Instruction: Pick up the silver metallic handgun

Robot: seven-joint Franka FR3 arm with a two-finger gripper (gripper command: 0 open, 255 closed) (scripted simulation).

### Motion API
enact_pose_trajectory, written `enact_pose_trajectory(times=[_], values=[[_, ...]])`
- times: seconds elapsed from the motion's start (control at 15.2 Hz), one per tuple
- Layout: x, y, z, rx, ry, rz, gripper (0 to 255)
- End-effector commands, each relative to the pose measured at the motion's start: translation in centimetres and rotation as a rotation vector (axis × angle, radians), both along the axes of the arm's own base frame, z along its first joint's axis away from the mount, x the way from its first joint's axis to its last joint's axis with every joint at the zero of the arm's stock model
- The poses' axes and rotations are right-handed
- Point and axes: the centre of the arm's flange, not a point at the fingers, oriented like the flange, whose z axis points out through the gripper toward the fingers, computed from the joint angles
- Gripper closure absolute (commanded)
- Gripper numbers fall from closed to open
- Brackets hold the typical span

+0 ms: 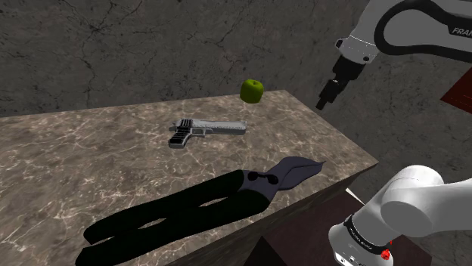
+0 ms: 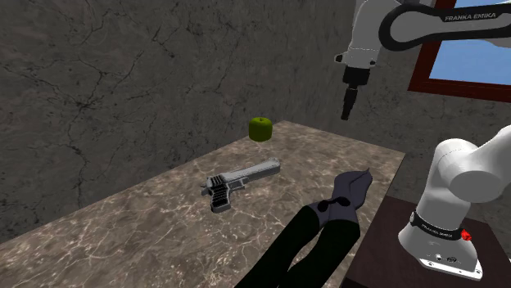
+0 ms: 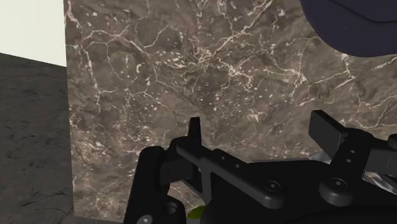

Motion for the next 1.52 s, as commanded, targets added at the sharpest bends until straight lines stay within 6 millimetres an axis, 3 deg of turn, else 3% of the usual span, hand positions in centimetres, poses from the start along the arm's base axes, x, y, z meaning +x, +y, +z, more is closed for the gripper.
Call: enact_pose_trajectory(times=[0.0, 0.79, 1.45], values=[[0.0, 0.0, 0.0, 0.000, 0.000, 0.000, 0], [13.1, 9.4, -3.8, -0.074, 0.030, 0.370, 0], [20.7, 20.2, -7.8, -0.136, 0.055, 0.678, 0]])
